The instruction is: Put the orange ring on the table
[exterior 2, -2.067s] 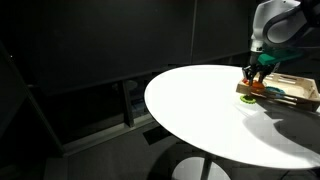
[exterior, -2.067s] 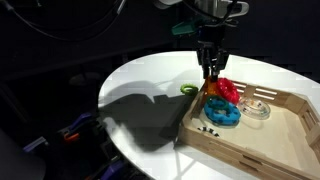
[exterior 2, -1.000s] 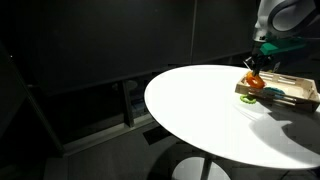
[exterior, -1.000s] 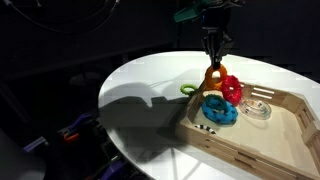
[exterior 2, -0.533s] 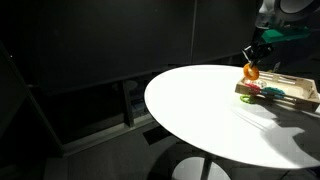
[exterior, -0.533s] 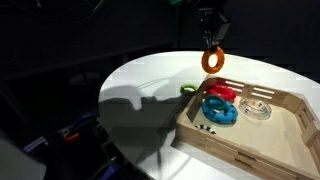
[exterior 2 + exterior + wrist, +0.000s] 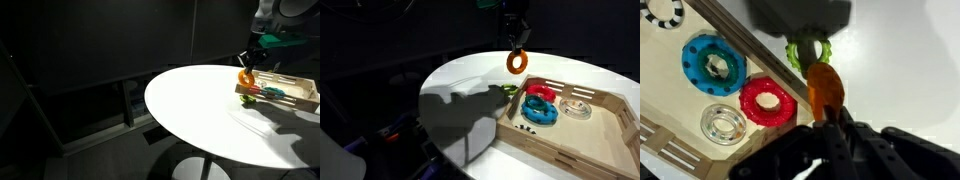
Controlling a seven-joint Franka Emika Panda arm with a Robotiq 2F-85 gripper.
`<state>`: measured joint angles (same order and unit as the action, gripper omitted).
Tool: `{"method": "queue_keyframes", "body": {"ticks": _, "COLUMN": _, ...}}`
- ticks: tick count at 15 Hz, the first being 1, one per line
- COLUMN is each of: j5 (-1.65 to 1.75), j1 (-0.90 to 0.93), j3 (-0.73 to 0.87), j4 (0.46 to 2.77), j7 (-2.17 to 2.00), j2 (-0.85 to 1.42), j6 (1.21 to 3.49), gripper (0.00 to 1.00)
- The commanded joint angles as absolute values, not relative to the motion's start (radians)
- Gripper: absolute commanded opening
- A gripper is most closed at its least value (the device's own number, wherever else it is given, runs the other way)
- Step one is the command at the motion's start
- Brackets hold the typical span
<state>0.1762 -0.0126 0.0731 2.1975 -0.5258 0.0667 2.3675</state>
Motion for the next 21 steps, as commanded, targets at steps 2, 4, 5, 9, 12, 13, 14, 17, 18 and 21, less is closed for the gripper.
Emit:
{"method": "queue_keyframes", "body": {"ticks": 2, "j5": 0.181, "j1": -0.017, "j3": 0.072, "j4": 2.234, "j7": -0.527, "j2": 0.069, "j6": 2.382, "gripper": 0.04}}
{"method": "queue_keyframes", "body": {"ticks": 4, "j5": 0.187, "j1": -0.018, "j3": 0.075, "j4": 2.241, "j7": -0.53, "j2": 0.076, "j6": 2.38, "gripper": 0.04}}
{"method": "queue_keyframes", "body": {"ticks": 5, "j5": 0.191, "j1": -0.018, "j3": 0.076, "j4": 2.242, "j7": -0.532, "j2": 0.08, "j6": 2.378, "gripper": 0.04}}
{"method": "queue_keyframes", "body": {"ticks": 9, "j5": 0.204, "j1": -0.015, "j3": 0.081, "j4": 2.246, "j7": -0.535, "j2": 0.085, "j6": 2.368, "gripper": 0.4}}
{"method": "queue_keyframes", "body": {"ticks": 12, "j5": 0.199, "j1": -0.017, "j3": 0.082, "j4": 2.251, "j7": -0.519, "j2": 0.076, "j6": 2.363, "gripper": 0.64}}
{"method": "queue_keyframes", "body": {"ticks": 13, "j5": 0.197, "j1": -0.018, "j3": 0.083, "j4": 2.251, "j7": -0.514, "j2": 0.071, "j6": 2.36, "gripper": 0.73}}
{"method": "queue_keyframes", "body": {"ticks": 14, "j5": 0.192, "j1": -0.019, "j3": 0.083, "j4": 2.251, "j7": -0.507, "j2": 0.067, "j6": 2.356, "gripper": 0.81}}
{"method": "queue_keyframes", "body": {"ticks": 17, "j5": 0.172, "j1": -0.023, "j3": 0.082, "j4": 2.248, "j7": -0.47, "j2": 0.051, "j6": 2.331, "gripper": 0.99}}
{"method": "queue_keyframes", "body": {"ticks": 18, "j5": 0.166, "j1": -0.026, "j3": 0.081, "j4": 2.246, "j7": -0.453, "j2": 0.044, "j6": 2.318, "gripper": 1.0}}
{"method": "queue_keyframes", "body": {"ticks": 21, "j5": 0.151, "j1": -0.032, "j3": 0.079, "j4": 2.238, "j7": -0.403, "j2": 0.016, "j6": 2.259, "gripper": 1.0}}
